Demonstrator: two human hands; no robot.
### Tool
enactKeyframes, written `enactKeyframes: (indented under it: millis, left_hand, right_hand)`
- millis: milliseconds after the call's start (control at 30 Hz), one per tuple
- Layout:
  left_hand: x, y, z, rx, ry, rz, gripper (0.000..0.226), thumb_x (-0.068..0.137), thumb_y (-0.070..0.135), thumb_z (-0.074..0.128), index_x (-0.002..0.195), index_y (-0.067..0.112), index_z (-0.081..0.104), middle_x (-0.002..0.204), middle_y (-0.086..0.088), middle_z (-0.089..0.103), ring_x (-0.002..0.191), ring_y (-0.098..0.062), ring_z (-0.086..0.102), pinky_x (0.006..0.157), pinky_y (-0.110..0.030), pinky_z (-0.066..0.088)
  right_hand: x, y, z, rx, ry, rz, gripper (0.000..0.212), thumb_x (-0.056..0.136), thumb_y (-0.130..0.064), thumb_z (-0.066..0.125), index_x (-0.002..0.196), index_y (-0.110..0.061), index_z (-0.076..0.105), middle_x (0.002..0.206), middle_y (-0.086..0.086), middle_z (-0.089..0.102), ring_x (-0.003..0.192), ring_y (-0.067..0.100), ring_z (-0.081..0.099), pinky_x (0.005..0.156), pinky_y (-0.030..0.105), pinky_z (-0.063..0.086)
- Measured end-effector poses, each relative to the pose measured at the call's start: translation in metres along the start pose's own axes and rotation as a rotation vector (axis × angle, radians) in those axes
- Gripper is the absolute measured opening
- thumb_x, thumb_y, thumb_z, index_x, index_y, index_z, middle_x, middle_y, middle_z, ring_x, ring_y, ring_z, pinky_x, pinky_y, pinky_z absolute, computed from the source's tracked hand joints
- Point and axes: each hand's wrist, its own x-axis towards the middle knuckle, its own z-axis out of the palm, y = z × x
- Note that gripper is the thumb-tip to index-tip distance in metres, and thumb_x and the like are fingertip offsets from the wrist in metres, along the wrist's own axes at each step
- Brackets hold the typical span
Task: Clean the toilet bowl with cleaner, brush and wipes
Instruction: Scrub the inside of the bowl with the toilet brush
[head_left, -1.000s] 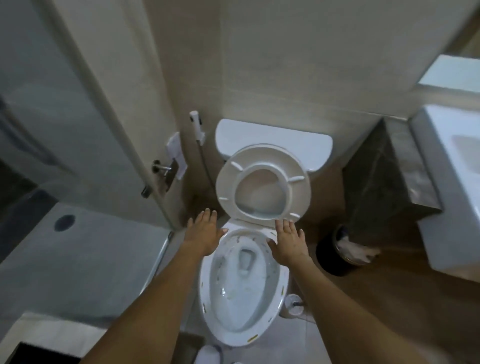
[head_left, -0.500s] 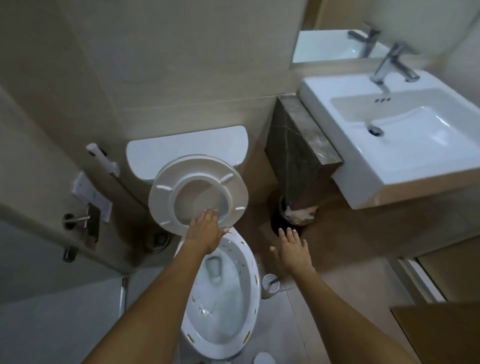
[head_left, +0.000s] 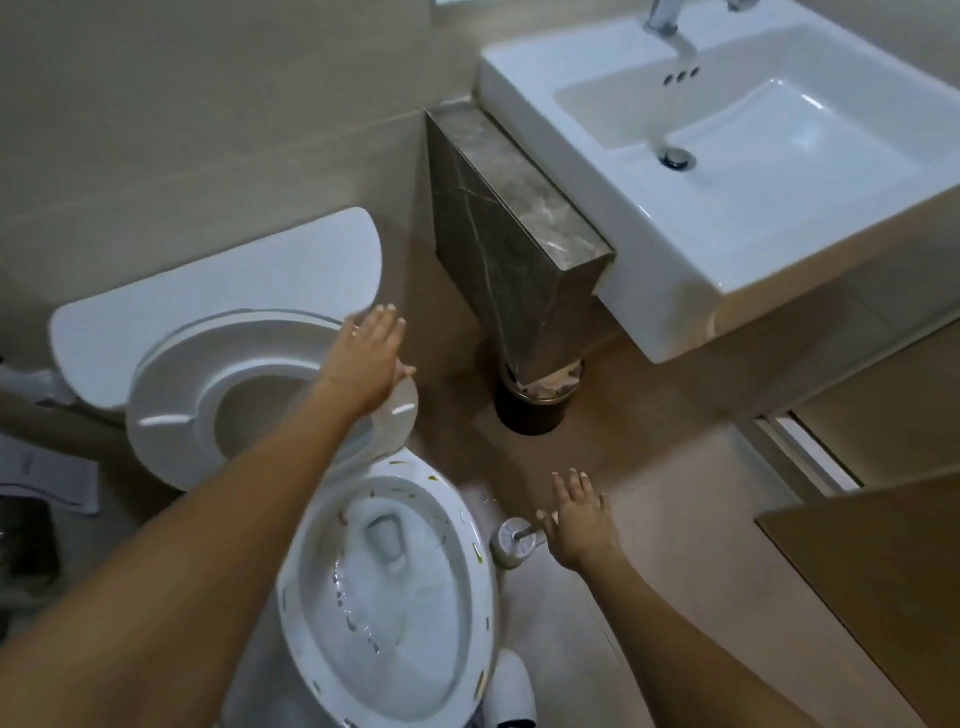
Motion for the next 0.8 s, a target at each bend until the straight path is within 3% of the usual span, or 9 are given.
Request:
enactKeyframes:
  millis: [167, 300, 400, 500, 633, 733, 800]
  left_hand:
    - [0.03, -0.016, 0.015, 0.155, -0.069, -0.069, 0.067, 0.099, 0.052, 0.018, 0.152, 0.011, 0.009, 0.16, -0.01, 0.007, 0.147, -0.024, 0.005, 0.117, -0.046, 0.002]
    - [0.029, -0.027, 0.029, 0.315, -0.072, -0.046, 0.062, 0.099, 0.051, 0.018, 0.145, 0.011, 0.031, 0.149, -0.008, 0.035, 0.135, -0.023, 0.036, 0.113, -0.042, 0.021]
    - [0.028, -0.028, 0.032, 0.349, -0.03, -0.014, 0.061, 0.099, 0.051, 0.016, 0.145, 0.012, 0.029, 0.15, -0.007, 0.034, 0.133, -0.021, 0.039, 0.108, -0.036, 0.026]
    - [0.028, -0.028, 0.034, 0.373, 0.003, 0.004, 0.061, 0.1, 0.05, 0.015, 0.145, 0.011, 0.027, 0.151, -0.006, 0.032, 0.132, -0.02, 0.038, 0.104, -0.034, 0.027]
    - [0.03, -0.031, 0.041, 0.372, 0.064, 0.023, 0.062, 0.099, 0.049, 0.014, 0.146, 0.011, 0.027, 0.15, -0.006, 0.033, 0.133, -0.02, 0.037, 0.103, -0.034, 0.027]
    - [0.031, -0.034, 0.049, 0.405, 0.096, 0.035, 0.065, 0.098, 0.049, 0.01, 0.15, 0.01, 0.019, 0.155, -0.007, 0.025, 0.14, -0.021, 0.026, 0.109, -0.037, 0.021]
    - [0.031, -0.034, 0.053, 0.453, 0.117, 0.051, 0.065, 0.098, 0.048, 0.007, 0.151, 0.011, 0.014, 0.157, -0.007, 0.02, 0.143, -0.021, 0.019, 0.112, -0.039, 0.016]
  right_hand:
    - [0.023, 0.014, 0.026, -0.028, -0.048, 0.023, 0.066, 0.1, -0.041, 0.036, 0.154, -0.017, 0.007, 0.161, 0.009, 0.005, 0.148, 0.025, 0.001, 0.118, 0.043, 0.01]
    - [0.038, 0.012, 0.038, -0.089, -0.09, -0.003, 0.065, 0.101, -0.039, 0.035, 0.154, -0.016, 0.007, 0.161, 0.009, 0.004, 0.148, 0.024, 0.0, 0.118, 0.043, 0.01]
    - [0.053, 0.002, 0.043, -0.195, -0.138, -0.022, 0.063, 0.101, -0.038, 0.034, 0.153, -0.012, 0.009, 0.16, 0.01, 0.005, 0.148, 0.025, 0.001, 0.117, 0.044, 0.01]
    - [0.072, -0.013, 0.052, -0.419, -0.225, -0.01, 0.058, 0.098, -0.032, 0.042, 0.148, -0.007, 0.025, 0.152, 0.013, 0.027, 0.141, 0.03, 0.022, 0.113, 0.042, 0.02]
    - [0.095, -0.027, 0.07, -0.615, -0.409, 0.039, 0.046, 0.1, -0.032, 0.039, 0.143, -0.017, 0.042, 0.143, 0.008, 0.046, 0.133, 0.031, 0.038, 0.111, 0.048, 0.026]
    - [0.099, -0.032, 0.08, -0.704, -0.524, 0.045, 0.049, 0.095, -0.027, 0.046, 0.143, -0.022, 0.041, 0.137, 0.008, 0.05, 0.122, 0.034, 0.05, 0.096, 0.054, 0.042]
    - [0.097, -0.031, 0.084, -0.696, -0.549, 0.057, 0.053, 0.087, -0.021, 0.054, 0.139, -0.026, 0.046, 0.125, 0.005, 0.057, 0.105, 0.032, 0.061, 0.075, 0.045, 0.054]
